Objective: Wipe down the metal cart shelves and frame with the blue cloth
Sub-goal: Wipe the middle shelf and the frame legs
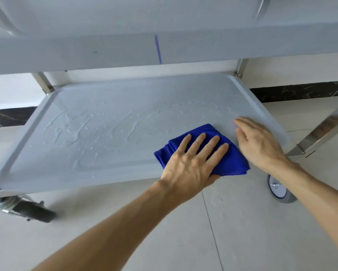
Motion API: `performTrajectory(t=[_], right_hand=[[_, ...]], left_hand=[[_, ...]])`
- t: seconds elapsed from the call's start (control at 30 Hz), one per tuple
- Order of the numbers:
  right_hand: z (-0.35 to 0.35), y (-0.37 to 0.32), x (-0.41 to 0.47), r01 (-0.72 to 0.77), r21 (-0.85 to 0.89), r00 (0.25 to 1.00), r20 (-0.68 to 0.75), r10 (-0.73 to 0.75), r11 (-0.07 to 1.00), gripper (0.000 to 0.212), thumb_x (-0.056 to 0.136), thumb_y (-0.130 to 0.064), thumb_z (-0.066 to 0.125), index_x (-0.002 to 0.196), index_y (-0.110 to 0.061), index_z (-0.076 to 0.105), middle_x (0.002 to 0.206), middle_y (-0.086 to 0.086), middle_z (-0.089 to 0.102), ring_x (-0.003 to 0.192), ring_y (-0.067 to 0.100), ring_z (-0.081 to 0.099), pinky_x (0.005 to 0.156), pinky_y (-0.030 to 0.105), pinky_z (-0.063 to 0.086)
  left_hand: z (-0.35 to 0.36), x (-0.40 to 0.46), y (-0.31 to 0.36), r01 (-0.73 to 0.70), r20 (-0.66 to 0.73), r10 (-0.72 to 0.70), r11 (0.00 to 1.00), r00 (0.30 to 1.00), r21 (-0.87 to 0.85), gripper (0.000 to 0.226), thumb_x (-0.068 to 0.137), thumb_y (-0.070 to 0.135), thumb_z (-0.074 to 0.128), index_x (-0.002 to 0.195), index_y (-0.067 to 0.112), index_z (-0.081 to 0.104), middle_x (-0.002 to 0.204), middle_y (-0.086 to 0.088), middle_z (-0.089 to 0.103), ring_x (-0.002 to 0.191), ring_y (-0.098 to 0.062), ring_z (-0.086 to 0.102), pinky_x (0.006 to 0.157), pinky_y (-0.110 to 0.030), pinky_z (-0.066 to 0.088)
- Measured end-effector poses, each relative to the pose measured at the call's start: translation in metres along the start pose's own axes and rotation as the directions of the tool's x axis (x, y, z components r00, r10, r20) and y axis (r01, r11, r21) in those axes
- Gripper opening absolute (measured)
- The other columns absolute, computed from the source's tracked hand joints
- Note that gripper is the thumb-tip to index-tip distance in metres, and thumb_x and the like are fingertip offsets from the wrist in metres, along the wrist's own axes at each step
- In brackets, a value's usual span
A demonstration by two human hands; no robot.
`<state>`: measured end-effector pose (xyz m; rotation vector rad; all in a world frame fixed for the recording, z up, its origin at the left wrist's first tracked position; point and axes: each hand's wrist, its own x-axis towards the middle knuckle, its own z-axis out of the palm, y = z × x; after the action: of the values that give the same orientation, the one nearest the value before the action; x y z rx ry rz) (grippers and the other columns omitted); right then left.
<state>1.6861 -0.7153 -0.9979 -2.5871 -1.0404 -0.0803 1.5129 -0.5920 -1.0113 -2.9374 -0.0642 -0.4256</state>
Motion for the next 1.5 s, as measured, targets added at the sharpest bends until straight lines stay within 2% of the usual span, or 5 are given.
performTrajectory(t=[0.2, 0.37, 0.83, 1.13, 1.5], right_hand=[[0.003, 0.006, 0.003, -0.019, 0.032, 1.000, 0.004, 0.019, 0.999, 0.043, 0.105, -0.021, 0.036, 0.145, -0.012, 0.049, 0.155, 0.004, 0.043, 0.141, 0.028, 0.040, 0.118, 0.038, 0.027], [0.005, 0.003, 0.004, -0.028, 0.015, 1.000, 0.005, 0.028, 1.000, 0.044, 0.104, -0.020, 0.036, 0.146, -0.010, 0.047, 0.156, 0.004, 0.041, 0.142, 0.030, 0.038, 0.119, 0.039, 0.026], [0.037, 0.049, 0.021, -0.013, 0.037, 0.995, -0.098, 0.017, 0.999, 0.054, 0.095, -0.051, 0.024, 0.141, -0.026, 0.038, 0.150, -0.002, 0.047, 0.134, 0.033, 0.047, 0.113, 0.054, 0.038], [0.093, 0.139, 0.059, 0.011, 0.144, 0.997, 0.073, -0.022, 0.989, 0.050, 0.094, -0.070, 0.016, 0.133, -0.054, 0.043, 0.144, -0.044, 0.029, 0.136, 0.013, 0.045, 0.115, 0.043, 0.038], [0.063, 0.064, 0.042, 0.120, 0.122, 0.986, -0.126, -0.105, 0.985, 0.049, 0.094, -0.037, 0.031, 0.133, -0.017, 0.054, 0.146, 0.012, 0.050, 0.134, 0.029, 0.047, 0.116, 0.050, 0.033]], left_hand=[[-0.011, -0.105, -0.108, -0.034, -0.074, 0.034, 0.999, 0.997, 0.000, 0.062, 0.097, 0.049, 0.055, 0.149, 0.019, 0.043, 0.155, -0.003, 0.042, 0.141, -0.027, 0.043, 0.112, -0.050, 0.038], [-0.037, -0.207, -0.203, 0.123, 0.085, -0.121, 0.992, 0.989, -0.013, 0.074, 0.093, 0.061, 0.049, 0.153, 0.017, 0.036, 0.159, -0.001, 0.035, 0.146, -0.023, 0.035, 0.113, -0.055, 0.035], [-0.010, -0.070, -0.070, 0.087, 0.065, -0.087, 0.996, 0.994, -0.008, 0.071, 0.095, 0.063, 0.042, 0.155, 0.027, 0.031, 0.160, 0.000, 0.033, 0.146, -0.030, 0.032, 0.118, -0.052, 0.022], [-0.031, -0.183, -0.184, 0.011, 0.071, -0.015, 0.999, 0.997, 0.051, 0.073, 0.095, 0.058, 0.054, 0.154, 0.021, 0.033, 0.161, 0.000, 0.030, 0.148, -0.023, 0.029, 0.117, -0.049, 0.030], [-0.069, -0.258, -0.235, 0.227, 0.148, -0.252, 0.959, 0.956, 0.167, 0.079, 0.089, 0.062, 0.043, 0.146, 0.006, 0.046, 0.150, -0.016, 0.046, 0.133, -0.038, 0.050, 0.105, -0.055, 0.045]])
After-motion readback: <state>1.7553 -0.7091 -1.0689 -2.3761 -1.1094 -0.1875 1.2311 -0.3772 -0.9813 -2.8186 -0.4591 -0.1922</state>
